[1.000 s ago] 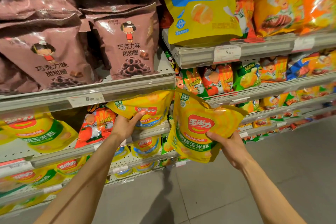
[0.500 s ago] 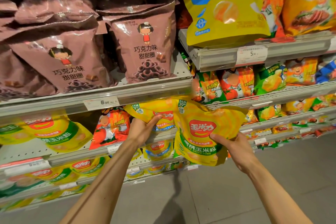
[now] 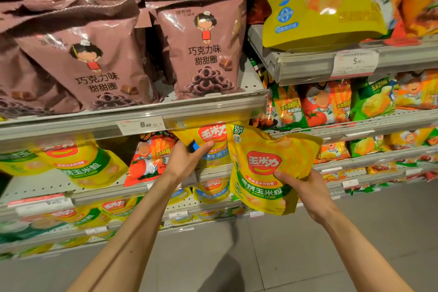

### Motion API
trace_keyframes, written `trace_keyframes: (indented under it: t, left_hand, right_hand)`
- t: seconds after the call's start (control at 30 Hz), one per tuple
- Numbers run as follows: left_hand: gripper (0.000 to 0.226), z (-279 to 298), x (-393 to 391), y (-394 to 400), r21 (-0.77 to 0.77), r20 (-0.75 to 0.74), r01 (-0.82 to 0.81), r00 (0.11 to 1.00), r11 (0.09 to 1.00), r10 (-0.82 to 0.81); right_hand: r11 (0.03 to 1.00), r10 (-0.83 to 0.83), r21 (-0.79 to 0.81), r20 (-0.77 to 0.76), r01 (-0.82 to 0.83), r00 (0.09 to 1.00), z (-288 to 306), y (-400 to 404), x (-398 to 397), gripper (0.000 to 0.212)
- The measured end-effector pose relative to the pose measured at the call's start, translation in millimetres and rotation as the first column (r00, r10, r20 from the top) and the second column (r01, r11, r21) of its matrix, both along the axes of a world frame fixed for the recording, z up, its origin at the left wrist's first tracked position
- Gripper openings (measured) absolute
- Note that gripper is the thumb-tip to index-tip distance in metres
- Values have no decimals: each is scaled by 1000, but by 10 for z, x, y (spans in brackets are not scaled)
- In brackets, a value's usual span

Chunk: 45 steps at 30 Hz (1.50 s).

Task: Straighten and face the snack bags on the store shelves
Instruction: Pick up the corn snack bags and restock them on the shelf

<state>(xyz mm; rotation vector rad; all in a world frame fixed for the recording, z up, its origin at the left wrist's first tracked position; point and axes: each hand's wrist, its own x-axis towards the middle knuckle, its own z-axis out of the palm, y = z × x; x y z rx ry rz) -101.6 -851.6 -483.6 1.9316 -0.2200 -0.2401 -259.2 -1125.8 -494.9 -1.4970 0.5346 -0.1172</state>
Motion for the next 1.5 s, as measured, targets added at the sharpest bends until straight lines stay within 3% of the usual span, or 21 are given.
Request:
trace_keyframes:
  t: [0.1,0.33,0.5,0.57,0.63,0.73,0.8,0.9,1.03,1.23,1.4,1.5]
  left_hand:
    - [75,-130,90,62,10,-18,-1,1000,1000,1]
    - [106,-94,117,31,47,-116,-63,991,997,68]
    - [56,48,-17,-3,-34,-148,-93,985,995,87]
    - [59,-21,-94,98,-87,-111,-138,985,987,128]
    - [67,-115,-232,219,-127,-39,-215,976,968,212]
    - [51,-148,-595,328,-100,-8,-319,947,943,320]
    - [44,-206,-781,349,-78,-26,-252,968,965,251]
    - [57,-212,-906,372,-25,-104,-61,993,998,58]
    - [70,-64,-972,442,-66,-188,-33,982,997,20]
    - [55,262,-1092,901,-141,-183,-239,960,961,212]
    - [55,475,-1205,1561,-160,-180,-349,930,924,320]
    - [51,535,-1226,2025,-138,-149,-392,916,909,372]
  right_hand:
    - [1000,18,-15,-19,-18,1000,-38,9,8,59]
    - [999,46,-17,-32,-47,998,-51,15,-4,64]
    - [998,60,-12,-28,-60,998,-1,17,-25,77]
    - [998,68,-16,-30,-68,997,9,20,-31,80]
    - [997,79,-14,-25,-79,997,30,23,-40,70]
    - [993,113,-17,-30,-114,993,81,77,-27,60]
    - [990,143,4,-27,-143,989,119,149,-3,57]
    - [979,203,9,-16,-203,979,193,323,64,54]
    - [952,307,15,-3,-307,952,296,633,184,47]
    - [901,431,-64,21,-429,902,414,1217,385,44]
    - [812,569,-170,16,-558,822,514,1879,565,23]
    - [747,646,-219,13,-628,763,545,2336,638,26]
